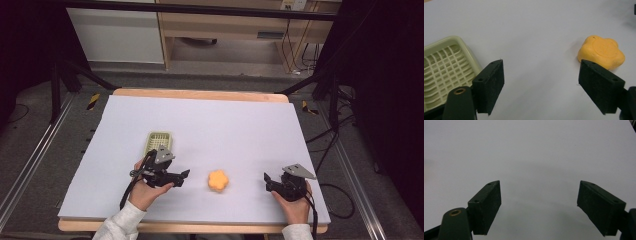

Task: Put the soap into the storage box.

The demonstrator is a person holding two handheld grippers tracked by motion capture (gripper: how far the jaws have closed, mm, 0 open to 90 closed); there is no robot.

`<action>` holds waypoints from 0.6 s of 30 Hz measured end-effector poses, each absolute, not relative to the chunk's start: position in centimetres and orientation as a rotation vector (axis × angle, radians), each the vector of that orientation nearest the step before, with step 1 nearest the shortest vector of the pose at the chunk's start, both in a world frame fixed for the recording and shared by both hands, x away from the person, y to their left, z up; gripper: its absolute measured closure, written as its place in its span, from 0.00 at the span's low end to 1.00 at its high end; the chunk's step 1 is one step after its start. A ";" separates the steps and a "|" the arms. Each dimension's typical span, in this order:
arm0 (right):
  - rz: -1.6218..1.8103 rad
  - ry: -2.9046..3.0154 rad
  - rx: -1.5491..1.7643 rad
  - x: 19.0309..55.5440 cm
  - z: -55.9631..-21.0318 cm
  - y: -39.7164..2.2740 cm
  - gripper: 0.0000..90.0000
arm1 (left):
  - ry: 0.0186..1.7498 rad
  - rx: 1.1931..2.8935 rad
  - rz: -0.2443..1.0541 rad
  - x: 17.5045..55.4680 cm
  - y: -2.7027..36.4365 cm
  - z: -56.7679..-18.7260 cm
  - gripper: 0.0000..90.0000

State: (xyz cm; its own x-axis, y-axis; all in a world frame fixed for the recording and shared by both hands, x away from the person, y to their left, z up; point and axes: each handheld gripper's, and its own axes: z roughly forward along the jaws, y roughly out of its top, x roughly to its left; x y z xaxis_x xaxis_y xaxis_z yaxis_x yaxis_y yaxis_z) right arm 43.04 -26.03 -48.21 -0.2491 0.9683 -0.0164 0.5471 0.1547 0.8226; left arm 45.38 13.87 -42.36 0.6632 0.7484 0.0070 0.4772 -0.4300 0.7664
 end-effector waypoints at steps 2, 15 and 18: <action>0.966 1.875 1.439 43.1 -48.2 -26.0 0.22 | 0.943 2.113 0.447 45.4 13.5 -42.3 0.23; 0.968 1.877 1.439 43.1 -48.2 -26.0 0.22 | 0.899 2.142 0.435 45.5 11.4 -41.8 0.22; 0.968 1.875 1.440 43.1 -48.2 -26.1 0.23 | 0.898 2.146 0.430 45.6 11.1 -41.7 0.22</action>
